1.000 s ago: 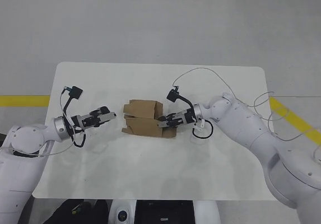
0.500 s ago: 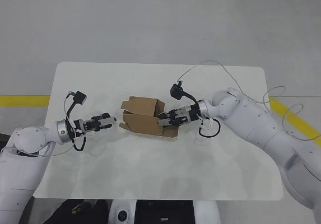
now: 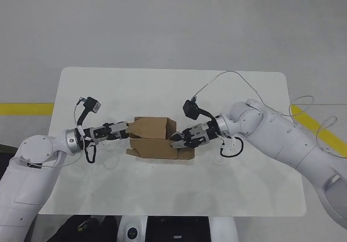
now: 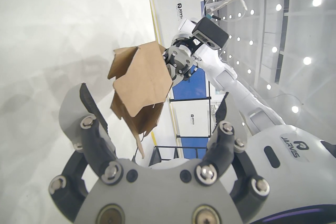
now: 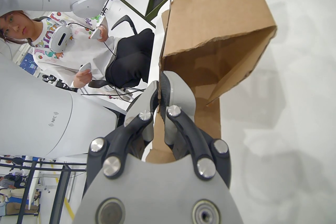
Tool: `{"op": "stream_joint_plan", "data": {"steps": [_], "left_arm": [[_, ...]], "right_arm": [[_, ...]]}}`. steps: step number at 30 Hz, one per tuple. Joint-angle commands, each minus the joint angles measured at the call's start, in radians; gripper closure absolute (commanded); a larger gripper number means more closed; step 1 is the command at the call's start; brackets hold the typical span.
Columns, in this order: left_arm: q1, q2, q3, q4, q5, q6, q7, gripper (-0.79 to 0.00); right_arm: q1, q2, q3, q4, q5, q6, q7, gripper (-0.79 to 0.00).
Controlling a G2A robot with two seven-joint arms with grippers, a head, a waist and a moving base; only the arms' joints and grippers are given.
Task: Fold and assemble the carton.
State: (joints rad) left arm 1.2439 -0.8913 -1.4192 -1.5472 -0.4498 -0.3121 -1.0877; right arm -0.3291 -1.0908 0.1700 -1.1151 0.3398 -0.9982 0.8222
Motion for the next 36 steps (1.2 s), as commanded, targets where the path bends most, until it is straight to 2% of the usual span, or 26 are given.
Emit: {"op": "stream_joint_plan", "data": {"steps": [1,8,11,25,36], "left_arm": [[0.002,-0.001,-0.005,0.002,-0.024,0.013,0.004,-0.785],[0.015,0.001,-0.034,-0.017,-0.113,0.066,-0.024,-0.785],[0.025,0.003,-0.046,-0.033,-0.09,0.065,-0.022,-0.785],[0.05,-0.003,-0.026,-0.024,-0.079,0.09,0.027,-0.785],[0.036,-0.01,-0.031,-0.022,-0.165,0.115,0.028,-0.785]], "right_arm": [[-0.003,0.005,0.0,-0.01,-0.009,0.018,0.018,0.0],[-0.012,0.012,0.0,-0.03,-0.001,0.022,0.022,0.0],[-0.011,0.013,0.0,-0.028,0.004,0.007,0.007,0.0],[0.008,0.013,0.0,-0.046,-0.012,-0.014,-0.014,0.0],[-0.007,0.0,0.0,-0.075,-0.033,0.013,0.013,0.0]]}}
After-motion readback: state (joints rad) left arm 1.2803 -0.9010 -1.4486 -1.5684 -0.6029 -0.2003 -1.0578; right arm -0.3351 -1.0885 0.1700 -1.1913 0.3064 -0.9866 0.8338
